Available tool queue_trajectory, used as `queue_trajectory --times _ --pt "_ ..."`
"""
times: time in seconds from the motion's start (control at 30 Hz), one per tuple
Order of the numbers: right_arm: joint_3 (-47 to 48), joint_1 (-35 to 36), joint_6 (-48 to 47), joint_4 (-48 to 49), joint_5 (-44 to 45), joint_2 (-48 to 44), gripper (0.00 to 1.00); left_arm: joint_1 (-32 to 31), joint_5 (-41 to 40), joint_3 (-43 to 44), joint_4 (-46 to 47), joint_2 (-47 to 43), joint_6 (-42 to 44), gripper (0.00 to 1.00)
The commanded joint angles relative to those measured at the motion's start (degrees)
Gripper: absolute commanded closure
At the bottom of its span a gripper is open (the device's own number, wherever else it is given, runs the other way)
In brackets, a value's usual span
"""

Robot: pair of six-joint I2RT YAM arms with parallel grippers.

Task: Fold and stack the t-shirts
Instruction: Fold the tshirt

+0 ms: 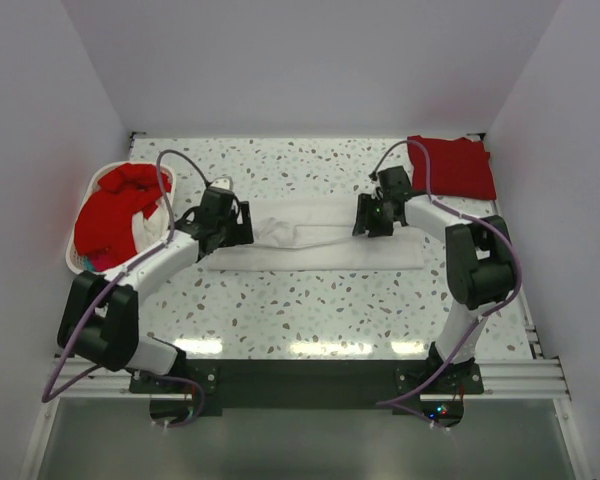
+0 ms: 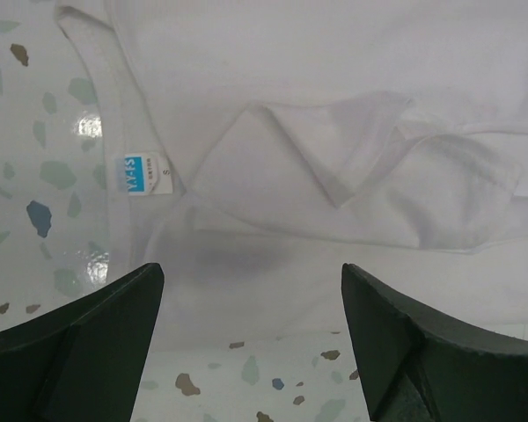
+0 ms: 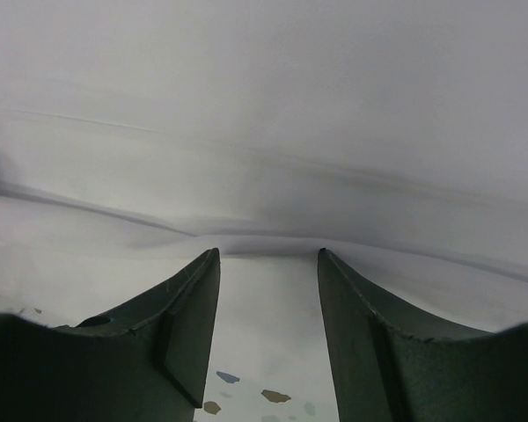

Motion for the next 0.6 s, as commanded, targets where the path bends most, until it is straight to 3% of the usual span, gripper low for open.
queue_trajectory --times 0.0,0.3,0.57 --pt "1.51 1.49 -0.94 0.34 -1.91 -2.99 0.47 0.12 3.04 5.36 0.89 4.27 -3.39 0.14" --pt "-1.30 6.06 -1.82 -0.01 -3.32 -8.26 0.40 0.21 -1.08 13.80 -2.72 14.64 -15.08 0.26" --pt "-4.11 6.77 -1.74 1.22 -4.72 -10.81 0.39 0.21 0.23 18.72 -2.98 22.02 -19.39 0.38"
